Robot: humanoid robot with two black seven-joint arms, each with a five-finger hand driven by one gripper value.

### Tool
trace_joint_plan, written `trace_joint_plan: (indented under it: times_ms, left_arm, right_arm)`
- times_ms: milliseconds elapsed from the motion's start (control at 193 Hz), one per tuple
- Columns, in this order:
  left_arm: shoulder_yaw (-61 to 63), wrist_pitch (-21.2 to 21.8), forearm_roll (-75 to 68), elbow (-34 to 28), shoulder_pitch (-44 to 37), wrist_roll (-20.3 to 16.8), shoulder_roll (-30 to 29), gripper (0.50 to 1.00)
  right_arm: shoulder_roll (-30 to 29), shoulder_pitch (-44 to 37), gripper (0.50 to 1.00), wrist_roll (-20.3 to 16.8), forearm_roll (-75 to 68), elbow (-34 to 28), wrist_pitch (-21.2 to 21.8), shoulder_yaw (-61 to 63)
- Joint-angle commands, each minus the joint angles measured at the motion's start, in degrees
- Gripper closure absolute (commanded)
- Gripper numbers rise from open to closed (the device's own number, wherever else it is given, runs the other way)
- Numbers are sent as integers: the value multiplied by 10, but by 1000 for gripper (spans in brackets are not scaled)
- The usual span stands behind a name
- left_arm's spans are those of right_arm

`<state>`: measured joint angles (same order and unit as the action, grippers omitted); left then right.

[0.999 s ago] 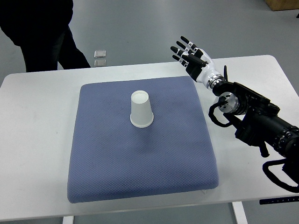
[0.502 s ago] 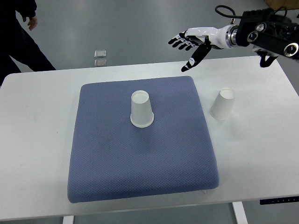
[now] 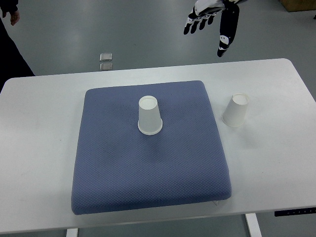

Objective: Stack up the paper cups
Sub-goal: 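Lower the right hand toward the white cup beside the pad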

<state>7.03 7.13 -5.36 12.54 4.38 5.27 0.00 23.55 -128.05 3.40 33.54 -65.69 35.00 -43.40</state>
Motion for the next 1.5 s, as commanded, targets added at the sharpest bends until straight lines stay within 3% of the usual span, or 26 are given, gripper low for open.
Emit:
trace_joint_plan:
  times_ms: [0,342,476,792,1497]
  left_arm:
    - [0,-1,0,6,3,0,0,500]
    - [-1,-28,3,4,2,1,0,500]
    - [-3,-29,3,2,2,1,0,500]
    - [-3,-28,4,4,2,1,0,500]
    - [-3,-29,4,6,0,1,0,500]
  right_arm:
    - [4,-15,579,-1,0,-10,0,-12]
    - [7,69,585,-1,-2,2,0,-34]
    - [11,126,585,-1,-3,25,-66,-35]
    - [3,256,589,-2,3,75,-170,-39]
    - [-20,416,587,-1,-5,205,-211,-30]
